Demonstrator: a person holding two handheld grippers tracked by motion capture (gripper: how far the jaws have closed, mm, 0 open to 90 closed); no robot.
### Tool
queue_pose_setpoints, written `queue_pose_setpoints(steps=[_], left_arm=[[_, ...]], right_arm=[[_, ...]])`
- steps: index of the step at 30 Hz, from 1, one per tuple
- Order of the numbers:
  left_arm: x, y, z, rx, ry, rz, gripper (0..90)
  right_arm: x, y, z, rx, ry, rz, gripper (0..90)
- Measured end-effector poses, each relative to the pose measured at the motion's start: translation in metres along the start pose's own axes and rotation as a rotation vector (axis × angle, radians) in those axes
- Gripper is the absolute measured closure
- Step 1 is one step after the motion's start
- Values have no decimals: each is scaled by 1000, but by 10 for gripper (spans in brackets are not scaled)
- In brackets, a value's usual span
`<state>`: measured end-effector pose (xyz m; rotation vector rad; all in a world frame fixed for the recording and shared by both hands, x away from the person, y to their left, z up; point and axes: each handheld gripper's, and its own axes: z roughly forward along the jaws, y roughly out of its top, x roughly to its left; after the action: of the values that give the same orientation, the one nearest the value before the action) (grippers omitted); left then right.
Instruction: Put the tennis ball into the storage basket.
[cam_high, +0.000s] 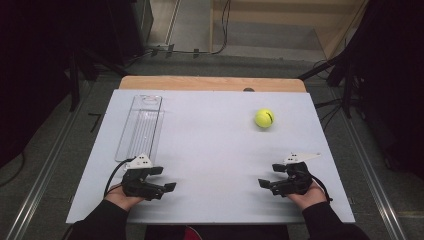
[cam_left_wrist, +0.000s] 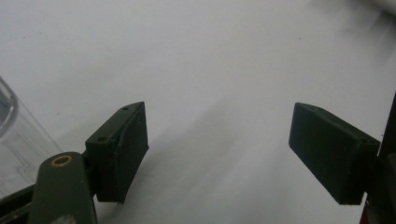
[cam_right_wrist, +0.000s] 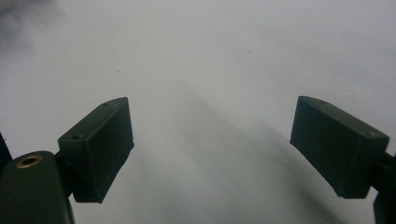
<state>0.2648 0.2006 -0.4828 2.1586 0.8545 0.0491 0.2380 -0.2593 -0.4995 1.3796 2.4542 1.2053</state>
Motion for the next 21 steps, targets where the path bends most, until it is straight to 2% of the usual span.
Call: queue_pose_setpoints(steps=[8,12,21], left_arm=[[1,0,-2,-3,8,2,206],[1,0,-3,-4,21,6,206],[3,-1,-4,-2,13,6,206]], right_arm=[[-1,0,-1,-16,-2,11,114],[-2,0,-1,-4,6,32,121],[-3,1,-3,-27,1,66,121]])
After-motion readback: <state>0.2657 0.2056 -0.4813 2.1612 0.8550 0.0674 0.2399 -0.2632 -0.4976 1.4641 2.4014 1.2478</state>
